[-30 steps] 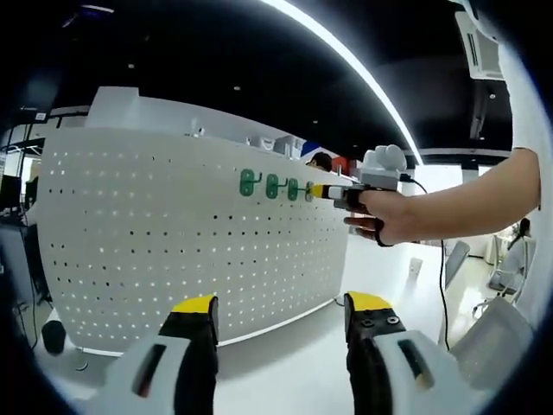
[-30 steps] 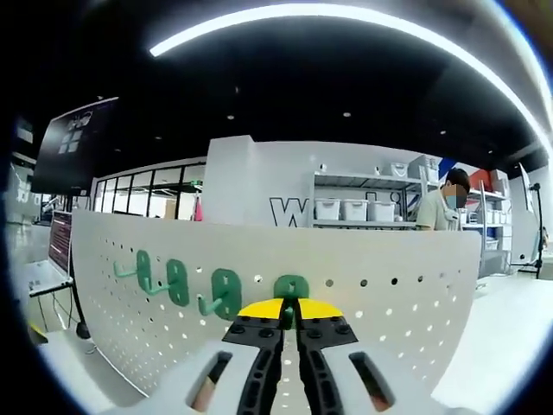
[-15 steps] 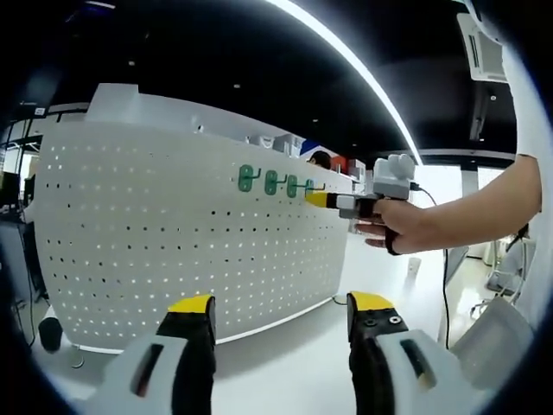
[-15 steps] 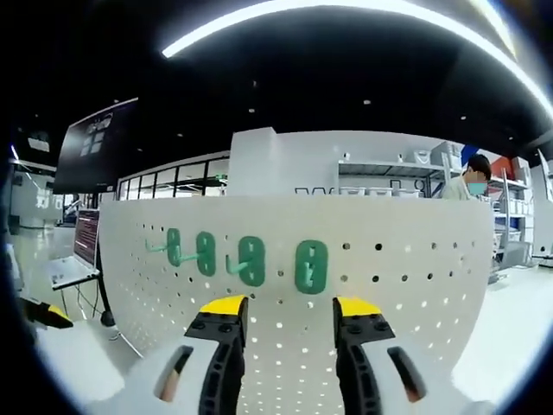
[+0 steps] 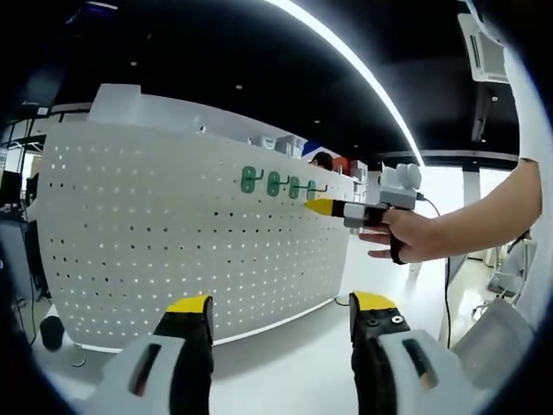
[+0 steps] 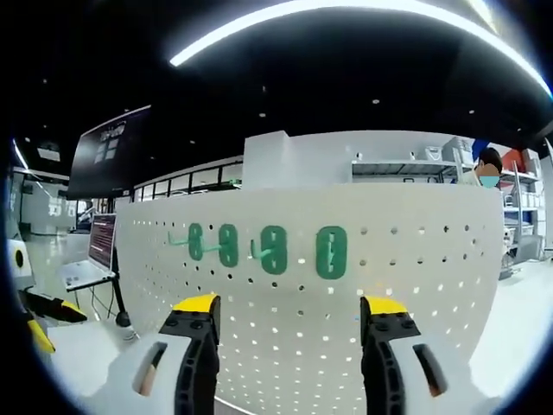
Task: Insert the hook assembly into the mounting plate slot until the hook locks in place.
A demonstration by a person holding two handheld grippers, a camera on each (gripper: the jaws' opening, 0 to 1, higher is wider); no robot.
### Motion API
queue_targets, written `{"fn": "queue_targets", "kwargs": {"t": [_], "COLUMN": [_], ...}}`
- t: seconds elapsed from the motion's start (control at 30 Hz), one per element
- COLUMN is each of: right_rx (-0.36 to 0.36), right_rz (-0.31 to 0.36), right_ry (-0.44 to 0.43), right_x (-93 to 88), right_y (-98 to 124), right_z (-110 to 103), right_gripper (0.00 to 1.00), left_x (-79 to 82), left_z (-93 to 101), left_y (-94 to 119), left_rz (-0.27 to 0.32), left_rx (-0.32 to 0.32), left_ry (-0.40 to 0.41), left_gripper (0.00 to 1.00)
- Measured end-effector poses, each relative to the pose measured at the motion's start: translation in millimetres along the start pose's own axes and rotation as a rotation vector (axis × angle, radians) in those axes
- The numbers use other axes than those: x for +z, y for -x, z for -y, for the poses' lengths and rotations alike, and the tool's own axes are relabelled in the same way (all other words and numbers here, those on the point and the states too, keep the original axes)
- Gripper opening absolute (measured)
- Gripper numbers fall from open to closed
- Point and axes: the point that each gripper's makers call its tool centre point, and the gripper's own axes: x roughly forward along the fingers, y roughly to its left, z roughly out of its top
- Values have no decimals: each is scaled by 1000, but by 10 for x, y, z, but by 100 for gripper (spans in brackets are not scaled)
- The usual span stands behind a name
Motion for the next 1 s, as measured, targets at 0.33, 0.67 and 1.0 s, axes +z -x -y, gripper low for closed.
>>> {"fn": "queue_targets", "kwargs": {"t": [0.33, 0.67, 1.0], "right_rx": [45, 81, 77], "right_rz": [30, 34, 41], "right_ry": [-4, 12, 5], "right_x": [-1, -63, -57], "right_y": [181, 384, 629], "right_z": [-46, -108, -67], "right_gripper": [61, 63, 63], "left_x": [66, 98, 88], "left_z": [-39, -81, -88], "left_y": [-10, -5, -2], "left_rz": [14, 20, 17], "left_rx": [7, 15, 13], "left_ry": [-6, -11, -13], "left_gripper": [66, 66, 66]}}
